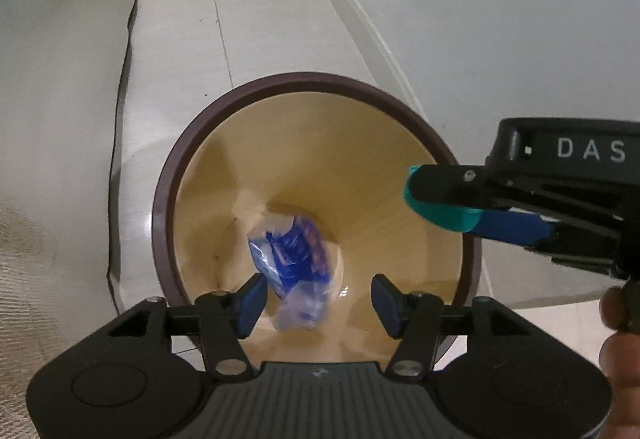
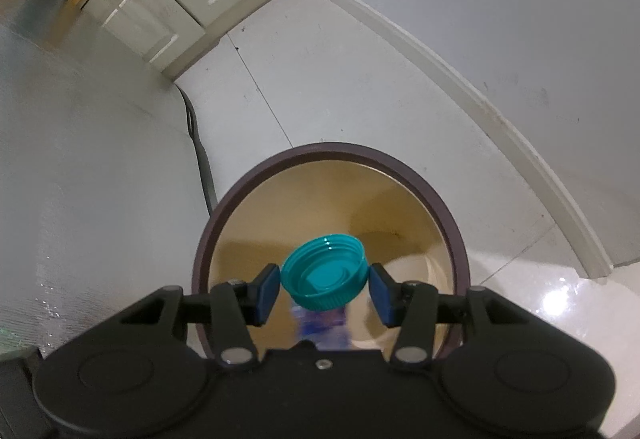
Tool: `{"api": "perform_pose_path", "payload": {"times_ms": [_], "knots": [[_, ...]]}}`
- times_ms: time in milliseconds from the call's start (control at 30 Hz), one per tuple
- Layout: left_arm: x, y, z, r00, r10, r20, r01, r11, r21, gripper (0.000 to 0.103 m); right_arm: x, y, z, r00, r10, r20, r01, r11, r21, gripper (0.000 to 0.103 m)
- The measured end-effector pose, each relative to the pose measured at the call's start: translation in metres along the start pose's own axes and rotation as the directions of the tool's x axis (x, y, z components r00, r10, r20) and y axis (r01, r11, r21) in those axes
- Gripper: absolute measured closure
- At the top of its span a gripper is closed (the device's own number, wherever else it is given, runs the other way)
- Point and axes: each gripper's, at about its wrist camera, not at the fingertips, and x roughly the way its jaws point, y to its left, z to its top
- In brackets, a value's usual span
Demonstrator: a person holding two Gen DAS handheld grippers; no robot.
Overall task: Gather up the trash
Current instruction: 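Open left tool to drop the bag while right tool drops the cap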
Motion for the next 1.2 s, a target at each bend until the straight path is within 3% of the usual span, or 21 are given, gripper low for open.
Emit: {"api": "perform_pose_path", "payload": {"times_ms": [367, 633, 767, 1200], "knots": [[-0.017, 0.0, 0.004, 0.997, 0.071, -0.028, -0.07, 0.997, 0.026, 0.022, 0.02, 0.003, 0.003, 0.998, 0.008, -0.059, -0.01, 0.999, -0.031, 0.053], [-0.014, 0.019, 0.005, 0.991, 0.126, -0.038, -0.127, 0.992, -0.024, 0.008, 0.038, 0.005, 0.004, 0.997, -0.015, -0.082, 0.011, 0.999, -0.051, 0.052], [-0.011, 0.025, 0.006, 0.988, 0.147, -0.05, -0.149, 0.988, -0.046, 0.005, 0.044, 0.003, 0.003, 0.996, -0.023, -0.088, 0.019, 0.999, -0.051, 0.045], [-0.007, 0.033, 0.008, 0.981, 0.179, -0.074, -0.185, 0.98, -0.078, 0.0, 0.05, -0.001, 0.002, 0.992, -0.067, -0.107, 0.058, 0.995, -0.087, 0.044]]}}
